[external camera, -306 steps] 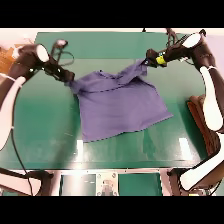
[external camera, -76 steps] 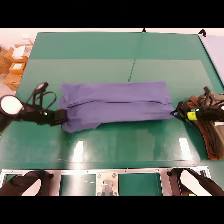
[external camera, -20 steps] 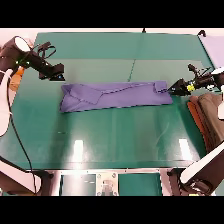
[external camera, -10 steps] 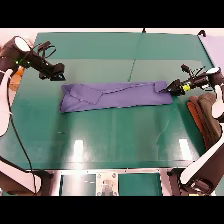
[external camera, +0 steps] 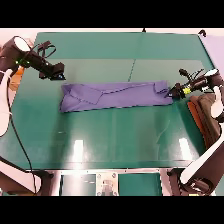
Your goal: Fold the shirts.
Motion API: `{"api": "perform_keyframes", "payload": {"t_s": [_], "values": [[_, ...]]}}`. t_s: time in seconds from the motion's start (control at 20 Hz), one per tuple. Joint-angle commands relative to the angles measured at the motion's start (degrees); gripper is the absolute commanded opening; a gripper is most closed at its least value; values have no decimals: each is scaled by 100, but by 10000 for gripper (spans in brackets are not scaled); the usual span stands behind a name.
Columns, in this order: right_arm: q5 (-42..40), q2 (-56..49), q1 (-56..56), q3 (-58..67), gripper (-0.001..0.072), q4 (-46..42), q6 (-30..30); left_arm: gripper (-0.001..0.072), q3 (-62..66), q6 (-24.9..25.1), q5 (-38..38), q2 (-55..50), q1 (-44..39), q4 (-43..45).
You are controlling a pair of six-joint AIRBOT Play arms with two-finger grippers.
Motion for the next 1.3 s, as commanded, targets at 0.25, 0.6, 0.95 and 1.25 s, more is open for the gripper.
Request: {"api": "perform_keyframes", "payload": {"t_s": [0.25, 0.6, 0.95, 1.25], "values": [[98, 695, 361, 4, 16, 1047, 175, 25, 4, 109, -35, -2, 4, -857], [116, 2524, 887, 238, 17, 1104, 1445, 25, -170, 107, 367, -55, -1200, -1095], [92, 3403, 1947, 374, 17, 1115, 2015, 25, -577, 262, 3178, -625, -3333, -1211], [42, 3407, 2280, 398, 17, 1132, 2100, 25, -542, 273, 3746, -1335, -3692, -1657]]}}
